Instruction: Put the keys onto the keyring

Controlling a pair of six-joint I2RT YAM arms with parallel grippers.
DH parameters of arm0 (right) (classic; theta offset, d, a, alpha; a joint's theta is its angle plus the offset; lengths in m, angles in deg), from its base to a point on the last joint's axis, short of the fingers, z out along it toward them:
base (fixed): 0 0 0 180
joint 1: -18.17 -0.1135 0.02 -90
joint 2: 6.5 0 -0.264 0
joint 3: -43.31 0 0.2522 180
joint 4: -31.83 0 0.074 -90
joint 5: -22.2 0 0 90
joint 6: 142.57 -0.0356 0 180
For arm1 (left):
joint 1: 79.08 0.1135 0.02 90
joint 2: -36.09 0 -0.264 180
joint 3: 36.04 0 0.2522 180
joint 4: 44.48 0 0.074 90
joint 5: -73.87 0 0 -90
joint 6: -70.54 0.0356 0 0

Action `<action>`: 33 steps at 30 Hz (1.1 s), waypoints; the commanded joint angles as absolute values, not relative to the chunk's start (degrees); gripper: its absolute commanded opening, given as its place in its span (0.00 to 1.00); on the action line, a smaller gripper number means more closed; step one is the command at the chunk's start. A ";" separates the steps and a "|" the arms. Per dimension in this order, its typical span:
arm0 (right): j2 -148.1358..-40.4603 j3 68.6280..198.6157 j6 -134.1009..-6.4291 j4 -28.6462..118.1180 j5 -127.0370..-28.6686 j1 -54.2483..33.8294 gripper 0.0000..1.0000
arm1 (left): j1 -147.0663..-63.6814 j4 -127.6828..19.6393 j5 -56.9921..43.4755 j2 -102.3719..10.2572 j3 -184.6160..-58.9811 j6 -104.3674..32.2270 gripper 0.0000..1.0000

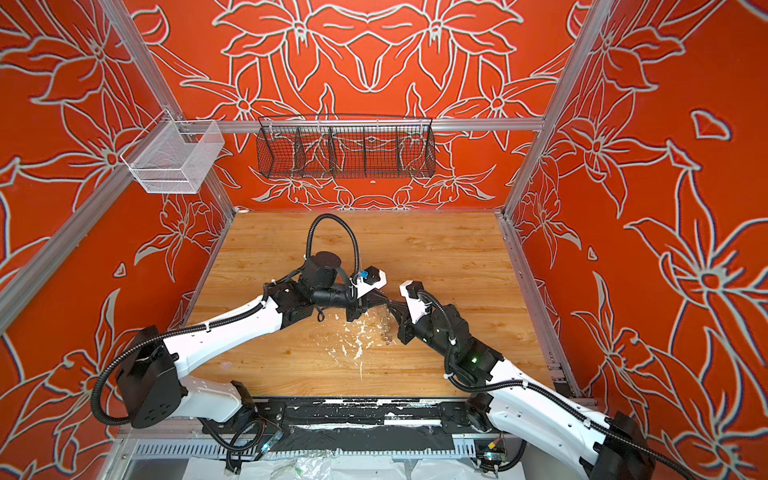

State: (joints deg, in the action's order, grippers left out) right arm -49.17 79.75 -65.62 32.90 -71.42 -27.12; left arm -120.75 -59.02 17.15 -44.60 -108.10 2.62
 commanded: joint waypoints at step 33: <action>-47.98 74.60 -75.23 26.07 -72.70 -21.11 0.00 | -120.66 -42.06 12.72 -35.83 -97.19 -1.89 0.00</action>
